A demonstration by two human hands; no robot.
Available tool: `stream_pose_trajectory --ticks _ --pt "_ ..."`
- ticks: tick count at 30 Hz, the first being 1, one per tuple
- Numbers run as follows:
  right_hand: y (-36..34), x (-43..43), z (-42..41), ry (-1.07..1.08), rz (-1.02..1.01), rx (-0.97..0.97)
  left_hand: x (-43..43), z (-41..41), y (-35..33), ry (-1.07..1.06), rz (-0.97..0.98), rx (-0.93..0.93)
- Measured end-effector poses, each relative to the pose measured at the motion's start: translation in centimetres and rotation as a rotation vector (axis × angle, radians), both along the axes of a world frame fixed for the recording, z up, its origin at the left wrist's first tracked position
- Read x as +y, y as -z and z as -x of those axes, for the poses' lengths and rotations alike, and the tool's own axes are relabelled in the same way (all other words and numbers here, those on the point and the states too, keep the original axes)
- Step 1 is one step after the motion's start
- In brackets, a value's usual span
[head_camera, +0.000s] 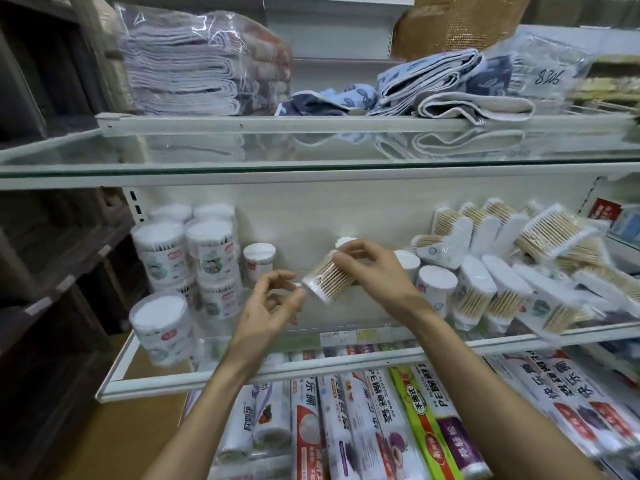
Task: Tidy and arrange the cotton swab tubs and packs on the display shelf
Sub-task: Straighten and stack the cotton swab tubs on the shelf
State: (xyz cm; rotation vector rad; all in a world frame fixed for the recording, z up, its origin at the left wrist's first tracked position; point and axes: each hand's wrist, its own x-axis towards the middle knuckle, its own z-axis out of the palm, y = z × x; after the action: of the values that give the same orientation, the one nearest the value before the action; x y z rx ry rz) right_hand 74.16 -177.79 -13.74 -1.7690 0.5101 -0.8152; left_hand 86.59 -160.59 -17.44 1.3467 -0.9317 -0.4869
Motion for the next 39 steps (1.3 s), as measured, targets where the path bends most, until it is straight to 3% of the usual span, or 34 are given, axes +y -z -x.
stream_pose_trajectory --ticks 2,5,14,26,29,33,39 --pt "0.0 0.4 -0.5 -0.126 -0.231 -0.091 0.1 0.2 -0.2 0.027 -0.037 -0.014" --pt "0.1 1.2 -1.0 -0.192 -0.310 -0.163 0.2 0.2 -0.3 0.050 -0.071 0.024" --pt "1.2 0.8 -0.7 -0.329 -0.220 -0.253 0.2 0.4 -0.6 0.121 -0.019 0.167" --pt "1.3 1.4 -0.7 -0.287 -0.273 -0.214 0.5 0.9 -1.0 -0.021 0.012 0.012" --pt "1.2 1.2 -1.4 -0.247 -0.223 -0.137 0.5 0.9 -1.1 -0.029 0.008 0.003" --pt "-0.6 0.5 -2.9 -0.172 -0.167 -0.182 0.2 0.8 -1.0 -0.050 0.027 0.090" --pt "-3.7 0.2 -8.6 -0.105 0.199 -0.092 -0.1 0.3 -0.1 -0.029 -0.018 0.101"
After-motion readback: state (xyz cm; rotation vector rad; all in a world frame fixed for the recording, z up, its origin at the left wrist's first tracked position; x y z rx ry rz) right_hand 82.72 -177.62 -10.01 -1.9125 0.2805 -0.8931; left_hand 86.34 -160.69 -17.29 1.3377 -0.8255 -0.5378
